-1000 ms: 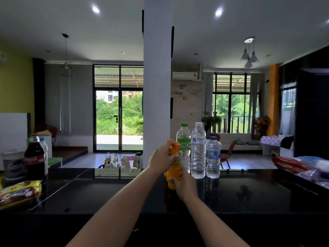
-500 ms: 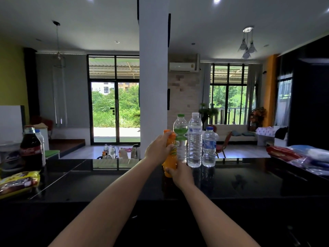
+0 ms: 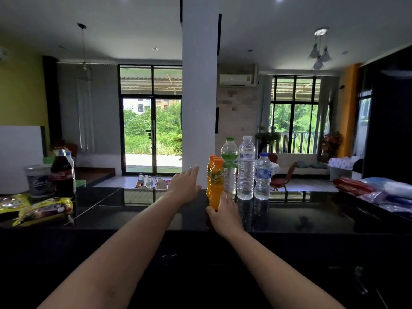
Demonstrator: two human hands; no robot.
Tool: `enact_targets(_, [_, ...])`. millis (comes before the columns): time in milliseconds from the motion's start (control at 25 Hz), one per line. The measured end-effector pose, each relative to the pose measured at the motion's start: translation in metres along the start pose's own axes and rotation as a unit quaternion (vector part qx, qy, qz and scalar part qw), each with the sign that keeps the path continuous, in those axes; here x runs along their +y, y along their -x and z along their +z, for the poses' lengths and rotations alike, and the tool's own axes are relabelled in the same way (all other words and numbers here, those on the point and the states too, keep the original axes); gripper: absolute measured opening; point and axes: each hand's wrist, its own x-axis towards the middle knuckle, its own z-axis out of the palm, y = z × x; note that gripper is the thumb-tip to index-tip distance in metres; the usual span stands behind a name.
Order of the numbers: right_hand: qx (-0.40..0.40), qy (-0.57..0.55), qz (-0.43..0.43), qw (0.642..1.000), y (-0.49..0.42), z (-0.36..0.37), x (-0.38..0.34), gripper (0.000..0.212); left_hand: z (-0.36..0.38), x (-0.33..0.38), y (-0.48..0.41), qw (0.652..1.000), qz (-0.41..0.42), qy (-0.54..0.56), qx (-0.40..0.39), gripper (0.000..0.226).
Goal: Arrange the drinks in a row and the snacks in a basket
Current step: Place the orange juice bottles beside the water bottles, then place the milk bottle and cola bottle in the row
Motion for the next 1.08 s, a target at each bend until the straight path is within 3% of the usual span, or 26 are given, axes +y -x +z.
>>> enact_targets(320, [-0.014,0.138,-0.142,0.98,-0.026,0.011,-0.048,0.071,-0.029,-0.081,0.048,0.989,-0.086,-0.115,-0.031,0.066])
enact_targets(680, [-0.1,0.115,-0.182,0.971,-0.047,0.092,-0.157,0.066,-0.101,-0.25,0.109,0.966,-0.211,-0.15,-0.009,0.066])
enact_targets(880, [-0.102,0.08,-0.179,0.975,-0.064,0.139,-0.235,0.063,-0.132,-0.341,0.127,0.958,-0.227,-0.176,0.001,0.06])
enact_targets(1080, [-0.115,0.023,-0.17,0.978,-0.08,0.191,-0.306,0.069,-0.149,-0.424,0.121,0.962,-0.242,-0.125,0.006,0.058])
